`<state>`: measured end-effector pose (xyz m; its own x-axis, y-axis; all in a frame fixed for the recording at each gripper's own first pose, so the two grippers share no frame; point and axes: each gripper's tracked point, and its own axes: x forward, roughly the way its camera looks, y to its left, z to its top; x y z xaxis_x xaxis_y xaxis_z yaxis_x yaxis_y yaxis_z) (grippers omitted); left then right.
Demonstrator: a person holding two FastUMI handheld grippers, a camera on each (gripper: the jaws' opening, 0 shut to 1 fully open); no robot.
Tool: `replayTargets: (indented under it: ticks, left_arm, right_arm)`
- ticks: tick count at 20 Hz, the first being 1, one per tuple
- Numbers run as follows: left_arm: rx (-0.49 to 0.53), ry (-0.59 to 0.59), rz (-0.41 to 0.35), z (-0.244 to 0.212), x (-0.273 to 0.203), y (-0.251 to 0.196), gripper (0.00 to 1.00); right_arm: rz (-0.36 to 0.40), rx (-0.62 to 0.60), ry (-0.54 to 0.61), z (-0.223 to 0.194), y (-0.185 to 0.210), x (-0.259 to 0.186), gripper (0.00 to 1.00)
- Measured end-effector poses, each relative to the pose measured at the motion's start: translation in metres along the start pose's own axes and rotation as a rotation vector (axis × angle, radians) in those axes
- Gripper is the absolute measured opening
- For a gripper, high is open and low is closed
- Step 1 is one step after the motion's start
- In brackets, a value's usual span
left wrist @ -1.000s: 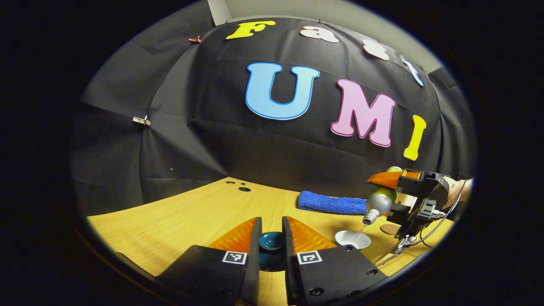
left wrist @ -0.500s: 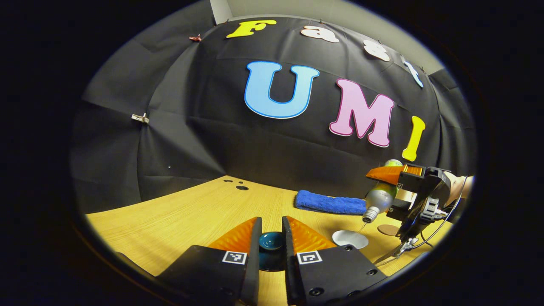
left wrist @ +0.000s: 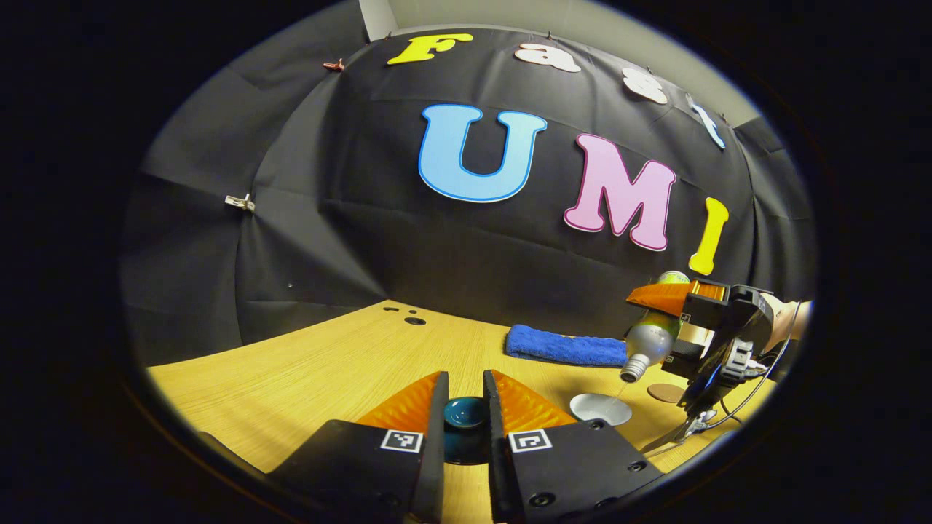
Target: Open the teacup lid with one hand, grasp the water bottle and pour water into the teacup with the other hand; after pouring, place the water bottle on the coaster and then close the teacup lid.
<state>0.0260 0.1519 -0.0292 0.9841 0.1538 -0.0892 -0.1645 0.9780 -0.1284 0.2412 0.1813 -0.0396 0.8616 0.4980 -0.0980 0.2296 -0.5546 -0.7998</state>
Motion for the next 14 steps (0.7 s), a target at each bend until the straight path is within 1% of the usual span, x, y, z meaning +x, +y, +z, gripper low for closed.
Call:
replayTargets:
  ticks: [7, 12, 14]
  left_arm:
    - [0.003, 0.002, 0.006, -0.0001, 0.0006, 0.0031, 0.29]
    - [0.006, -0.001, 0.007, 0.0006, -0.0003, 0.0031, 0.29]
    - [0.002, 0.002, 0.004, -0.0006, 0.0007, 0.0022, 0.29]
  right_arm:
    - [0.012, 0.005, -0.014, 0.0062, 0.0044, -0.0006, 0.78]
    - [0.018, -0.016, -0.014, 0.0046, 0.0061, -0.0029, 0.79]
    - [0.009, -0.027, -0.019, 0.0063, 0.0023, -0.0045, 0.79]
